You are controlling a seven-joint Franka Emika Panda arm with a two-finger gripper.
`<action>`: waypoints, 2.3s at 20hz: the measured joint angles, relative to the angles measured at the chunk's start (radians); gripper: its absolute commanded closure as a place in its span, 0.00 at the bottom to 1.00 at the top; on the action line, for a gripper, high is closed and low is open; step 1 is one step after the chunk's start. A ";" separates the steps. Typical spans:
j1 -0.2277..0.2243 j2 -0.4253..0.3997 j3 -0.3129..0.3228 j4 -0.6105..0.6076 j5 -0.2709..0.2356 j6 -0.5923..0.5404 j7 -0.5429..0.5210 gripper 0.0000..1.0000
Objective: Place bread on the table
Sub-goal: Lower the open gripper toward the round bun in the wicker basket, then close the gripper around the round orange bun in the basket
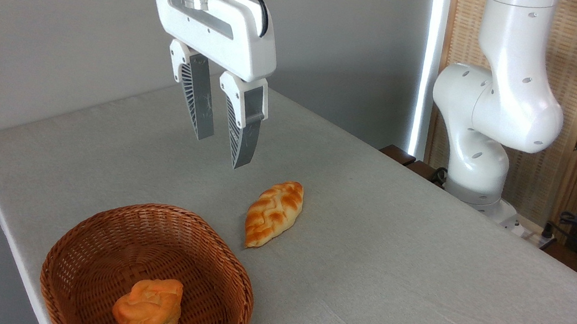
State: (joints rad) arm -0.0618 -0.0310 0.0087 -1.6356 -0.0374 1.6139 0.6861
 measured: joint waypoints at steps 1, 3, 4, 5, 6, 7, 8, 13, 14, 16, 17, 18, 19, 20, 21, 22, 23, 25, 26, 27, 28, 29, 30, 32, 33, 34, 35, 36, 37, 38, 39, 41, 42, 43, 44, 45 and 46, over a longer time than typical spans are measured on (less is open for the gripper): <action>0.000 0.000 0.000 0.000 0.000 0.000 0.000 0.00; 0.000 0.000 0.000 0.000 0.000 0.000 0.000 0.00; 0.000 0.000 0.000 0.000 0.000 0.000 0.000 0.00; 0.000 0.000 0.000 0.000 0.000 0.000 0.000 0.00; 0.000 0.000 0.000 0.000 0.000 0.000 0.000 0.00; 0.000 0.000 0.000 0.000 0.000 0.000 0.000 0.00; 0.001 0.000 0.000 0.000 0.000 0.000 0.000 0.00; 0.003 0.000 0.010 0.000 0.001 0.000 0.000 0.00; 0.004 0.001 0.018 0.000 0.001 0.004 0.000 0.00; 0.005 0.006 0.031 -0.002 0.001 0.034 0.000 0.00; 0.006 0.012 0.041 -0.009 0.001 0.073 0.001 0.00; 0.006 0.016 0.045 -0.016 0.001 0.098 0.001 0.00; 0.007 0.021 0.050 -0.035 0.001 0.146 0.002 0.00; 0.007 0.025 0.052 -0.045 0.001 0.171 0.002 0.00; 0.007 0.030 0.053 -0.069 0.001 0.221 0.002 0.00; 0.007 0.033 0.054 -0.083 0.002 0.254 0.002 0.00; 0.007 0.038 0.059 -0.106 0.002 0.312 0.002 0.00; 0.008 0.050 0.074 -0.152 0.002 0.420 0.003 0.00; 0.008 0.058 0.081 -0.176 0.002 0.471 0.007 0.00; 0.008 0.070 0.087 -0.201 0.002 0.526 0.016 0.00; 0.008 0.079 0.089 -0.216 0.002 0.561 0.021 0.00; 0.008 0.094 0.090 -0.233 0.002 0.602 0.027 0.00; 0.008 0.111 0.090 -0.246 0.002 0.637 0.031 0.00; 0.006 0.147 0.090 -0.257 0.002 0.681 0.036 0.00; 0.006 0.161 0.090 -0.258 0.002 0.692 0.039 0.00; 0.006 0.171 0.089 -0.258 0.002 0.699 0.042 0.00; 0.005 0.179 0.088 -0.258 0.002 0.703 0.046 0.00; 0.004 0.182 0.087 -0.258 0.002 0.705 0.047 0.00; 0.003 0.187 0.086 -0.258 0.002 0.707 0.047 0.00; 0.002 0.189 0.085 -0.258 0.002 0.707 0.047 0.00; 0.001 0.192 0.083 -0.258 0.002 0.708 0.047 0.00; 0.001 0.194 0.081 -0.258 0.002 0.708 0.047 0.00; 0.001 0.194 0.079 -0.258 0.002 0.708 0.047 0.00; 0.000 0.194 0.078 -0.258 0.002 0.708 0.047 0.00; 0.000 0.194 0.076 -0.258 0.002 0.708 0.047 0.00; 0.000 0.194 0.075 -0.258 0.002 0.708 0.047 0.00; -0.001 0.194 0.074 -0.257 0.002 0.708 0.047 0.00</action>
State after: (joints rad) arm -0.0625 0.1631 0.0828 -1.8930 -0.0359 2.3223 0.7334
